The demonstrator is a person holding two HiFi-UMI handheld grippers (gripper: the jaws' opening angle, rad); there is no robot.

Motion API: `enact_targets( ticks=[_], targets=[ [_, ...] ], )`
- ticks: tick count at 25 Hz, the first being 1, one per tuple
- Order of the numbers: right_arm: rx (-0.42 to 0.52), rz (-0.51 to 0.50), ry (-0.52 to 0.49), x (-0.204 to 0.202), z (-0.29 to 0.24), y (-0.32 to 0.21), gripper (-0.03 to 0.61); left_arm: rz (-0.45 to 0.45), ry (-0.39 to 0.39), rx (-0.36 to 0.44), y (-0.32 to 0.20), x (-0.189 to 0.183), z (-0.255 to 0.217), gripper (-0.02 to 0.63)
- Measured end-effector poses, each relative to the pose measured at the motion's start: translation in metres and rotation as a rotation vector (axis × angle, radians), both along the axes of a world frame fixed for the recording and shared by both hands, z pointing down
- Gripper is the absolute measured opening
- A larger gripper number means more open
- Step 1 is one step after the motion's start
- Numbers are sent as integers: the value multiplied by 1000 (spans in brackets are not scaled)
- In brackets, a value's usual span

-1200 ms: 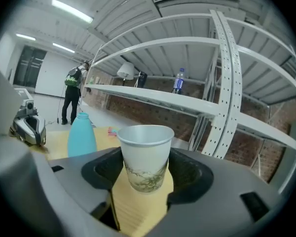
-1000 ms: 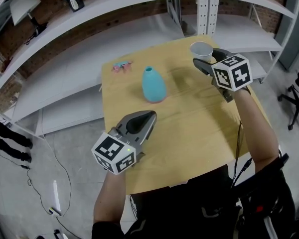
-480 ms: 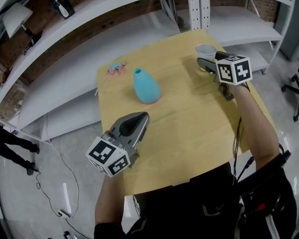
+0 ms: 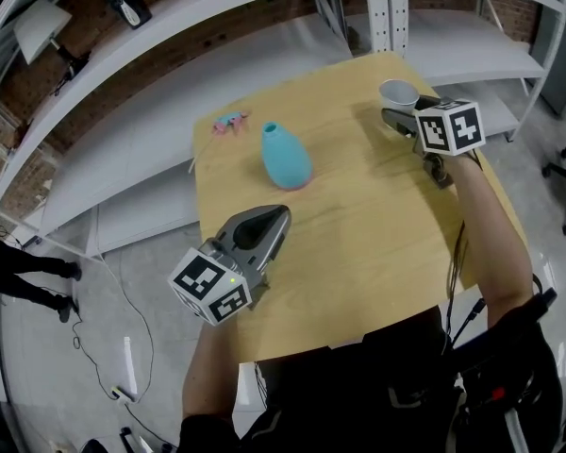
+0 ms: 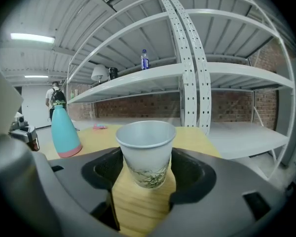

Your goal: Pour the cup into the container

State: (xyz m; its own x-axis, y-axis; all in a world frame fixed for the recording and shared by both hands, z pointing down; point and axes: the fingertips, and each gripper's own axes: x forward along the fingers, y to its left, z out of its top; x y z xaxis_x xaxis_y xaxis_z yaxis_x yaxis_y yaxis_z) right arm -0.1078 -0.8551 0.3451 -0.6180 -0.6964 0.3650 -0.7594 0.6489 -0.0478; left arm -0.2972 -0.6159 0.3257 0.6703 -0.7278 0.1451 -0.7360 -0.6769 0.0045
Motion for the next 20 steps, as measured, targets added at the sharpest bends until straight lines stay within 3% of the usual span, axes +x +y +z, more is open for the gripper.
enact_targets(
  ticks=[4,9,16,18,20],
  targets=[
    [6,18,20,5,0,3,328,4,-2,5,0,1,0,2],
    [4,40,-3,16,-3,13,331,2,-4,4,-1,-1,2,2],
    [-9,-17,-48,29,-10,52,330,-19,-3,2,-1,-4,1,2],
    [7,-40,-62,28,-18,68,321,-16,-2,0,3,-2,1,2],
    [23,-65,-57,26,-24,85,260,27,-3,-2,12,5,1,2]
  ],
)
